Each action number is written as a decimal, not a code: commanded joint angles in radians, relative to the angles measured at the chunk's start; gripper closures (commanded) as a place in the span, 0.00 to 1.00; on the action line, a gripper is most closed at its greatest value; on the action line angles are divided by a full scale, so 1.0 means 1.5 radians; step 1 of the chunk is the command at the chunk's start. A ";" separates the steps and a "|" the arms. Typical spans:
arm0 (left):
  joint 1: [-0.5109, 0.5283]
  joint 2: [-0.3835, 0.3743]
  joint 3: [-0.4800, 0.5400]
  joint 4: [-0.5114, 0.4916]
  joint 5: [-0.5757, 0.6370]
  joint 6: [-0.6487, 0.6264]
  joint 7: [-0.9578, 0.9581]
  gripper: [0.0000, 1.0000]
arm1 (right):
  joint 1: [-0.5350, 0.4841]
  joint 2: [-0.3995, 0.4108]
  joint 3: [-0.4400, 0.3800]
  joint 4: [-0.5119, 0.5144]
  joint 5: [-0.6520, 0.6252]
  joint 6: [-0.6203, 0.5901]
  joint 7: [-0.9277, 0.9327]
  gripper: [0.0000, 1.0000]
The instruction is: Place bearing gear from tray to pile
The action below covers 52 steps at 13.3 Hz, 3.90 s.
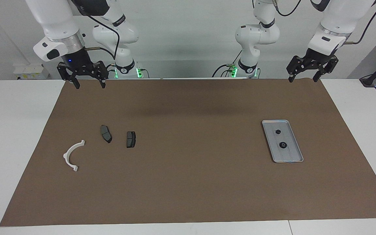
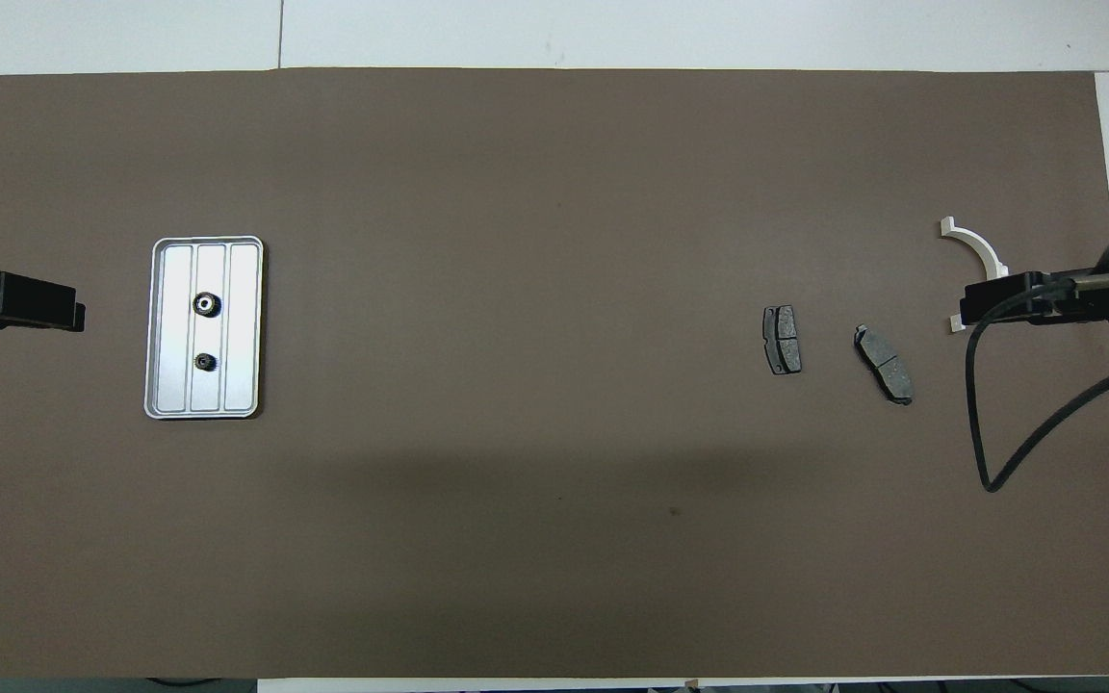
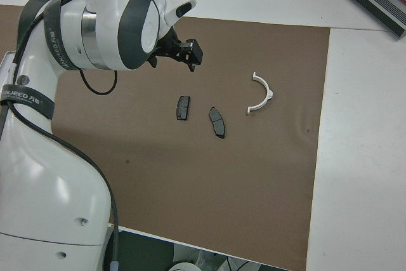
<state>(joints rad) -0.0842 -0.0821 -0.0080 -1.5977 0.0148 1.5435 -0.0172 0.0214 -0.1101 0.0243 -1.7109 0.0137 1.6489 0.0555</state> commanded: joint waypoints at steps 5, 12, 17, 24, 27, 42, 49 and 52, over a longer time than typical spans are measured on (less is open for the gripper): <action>0.001 -0.084 0.002 -0.142 0.007 0.050 -0.019 0.00 | -0.004 -0.009 0.001 -0.009 0.001 -0.014 -0.014 0.00; 0.046 0.007 0.011 -0.344 0.007 0.367 0.067 0.02 | -0.005 -0.009 0.001 -0.009 0.001 -0.013 -0.014 0.00; 0.047 0.067 0.010 -0.387 0.007 0.480 0.072 0.07 | -0.005 -0.012 0.001 -0.006 0.001 -0.013 -0.013 0.00; 0.048 0.110 0.010 -0.433 0.007 0.556 0.073 0.10 | -0.005 -0.026 -0.003 -0.003 0.001 -0.012 -0.015 0.00; 0.048 0.128 0.010 -0.435 0.007 0.567 0.074 0.12 | -0.004 -0.033 -0.002 -0.013 0.002 -0.012 -0.008 0.00; 0.058 0.157 0.010 -0.448 -0.001 0.587 0.071 1.00 | 0.056 0.112 0.002 -0.197 0.002 0.326 0.077 0.00; -0.018 0.161 0.004 -0.162 -0.074 0.273 -0.067 1.00 | 0.062 0.138 0.003 -0.196 0.002 0.343 0.089 0.00; -0.196 0.170 0.004 -0.149 0.027 0.314 -0.384 1.00 | 0.062 0.138 0.002 -0.195 0.002 0.343 0.087 0.00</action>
<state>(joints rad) -0.2291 0.1431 -0.0174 -1.8363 -0.0321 1.9907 -0.3465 0.1138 0.0962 0.0282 -2.0071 0.0151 2.1567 0.1710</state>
